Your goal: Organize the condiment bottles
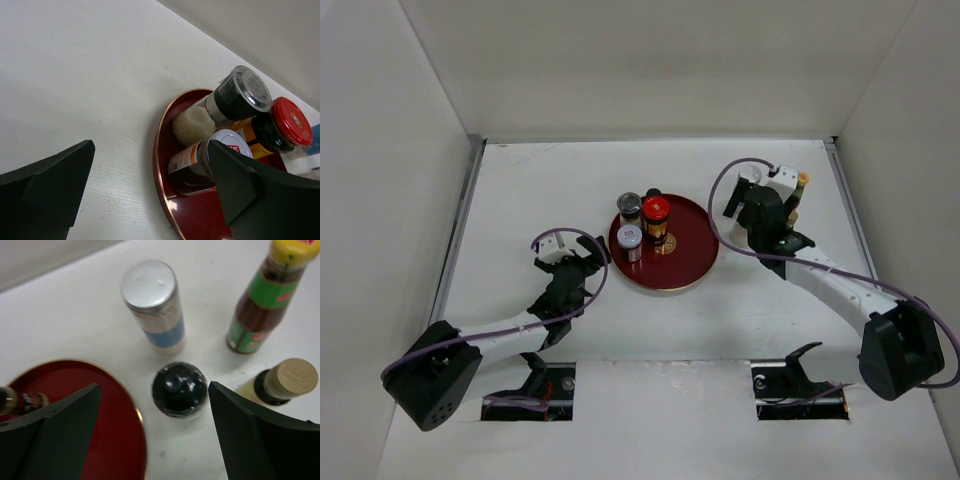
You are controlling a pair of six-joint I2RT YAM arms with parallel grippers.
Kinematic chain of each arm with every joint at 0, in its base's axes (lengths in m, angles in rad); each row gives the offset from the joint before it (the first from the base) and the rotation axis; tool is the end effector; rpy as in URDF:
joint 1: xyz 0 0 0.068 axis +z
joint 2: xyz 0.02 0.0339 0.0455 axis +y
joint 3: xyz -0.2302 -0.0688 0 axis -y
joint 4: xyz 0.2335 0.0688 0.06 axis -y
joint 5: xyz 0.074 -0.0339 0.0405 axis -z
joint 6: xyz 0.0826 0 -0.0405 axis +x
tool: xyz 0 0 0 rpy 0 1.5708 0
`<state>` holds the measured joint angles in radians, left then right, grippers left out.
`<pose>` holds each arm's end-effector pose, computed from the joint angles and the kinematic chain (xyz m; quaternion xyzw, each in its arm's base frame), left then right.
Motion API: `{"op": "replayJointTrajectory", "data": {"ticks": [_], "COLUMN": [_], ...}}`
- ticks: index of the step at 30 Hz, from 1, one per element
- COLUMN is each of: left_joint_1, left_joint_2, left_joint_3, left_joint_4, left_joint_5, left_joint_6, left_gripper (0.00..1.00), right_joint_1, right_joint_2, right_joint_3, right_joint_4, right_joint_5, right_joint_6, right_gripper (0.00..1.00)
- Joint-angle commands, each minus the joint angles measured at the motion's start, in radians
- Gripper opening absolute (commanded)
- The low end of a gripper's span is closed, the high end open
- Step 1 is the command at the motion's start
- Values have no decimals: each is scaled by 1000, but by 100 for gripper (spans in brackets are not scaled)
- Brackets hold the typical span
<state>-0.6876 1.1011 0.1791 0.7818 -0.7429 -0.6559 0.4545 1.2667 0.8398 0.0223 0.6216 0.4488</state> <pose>0.2195 -0.1080 0.1501 -0.2269 0.7071 -0.1659 0.6489 0.3070 0.0965 0.2355 0.1661 0.7952 -0.0009 0.5831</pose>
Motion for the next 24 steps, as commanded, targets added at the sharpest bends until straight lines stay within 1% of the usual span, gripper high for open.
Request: {"op": "replayJointTrajectory", "data": {"ticks": [1, 6, 8, 12, 15, 16, 17, 21, 24], "left_joint_1": [4, 4, 4, 7, 9, 10, 13, 7, 13], "left_joint_2": [-3, 10, 2, 13, 6, 12, 20, 20, 37], "left_joint_3": [17, 22, 20, 20, 20, 20, 20, 25, 26], "left_joint_4": [45, 45, 45, 43, 45, 45, 45, 45, 45], "left_joint_5": [20, 31, 31, 36, 34, 31, 33, 40, 40], "left_joint_6": [-10, -11, -11, -13, -13, -13, -13, -13, -14], "left_gripper": [100, 100, 100, 100, 100, 100, 100, 100, 100], "right_joint_1": [-29, -73, -81, -98, -95, -93, -93, -34, 20], "right_joint_2": [19, 111, 144, 204, 209, 198, 183, 105, 79], "right_joint_3": [-11, 7, 12, 33, 30, 27, 24, 27, 73], "right_joint_4": [-21, -4, 4, 19, 48, 57, 65, 68, 68], "right_joint_5": [-3, -75, -80, -80, -71, -62, -45, 47, 61], "right_joint_6": [11, 14, 18, 18, 11, 10, 5, -44, -85], "right_gripper": [95, 94, 92, 82, 63, 58, 55, 53, 53]}}
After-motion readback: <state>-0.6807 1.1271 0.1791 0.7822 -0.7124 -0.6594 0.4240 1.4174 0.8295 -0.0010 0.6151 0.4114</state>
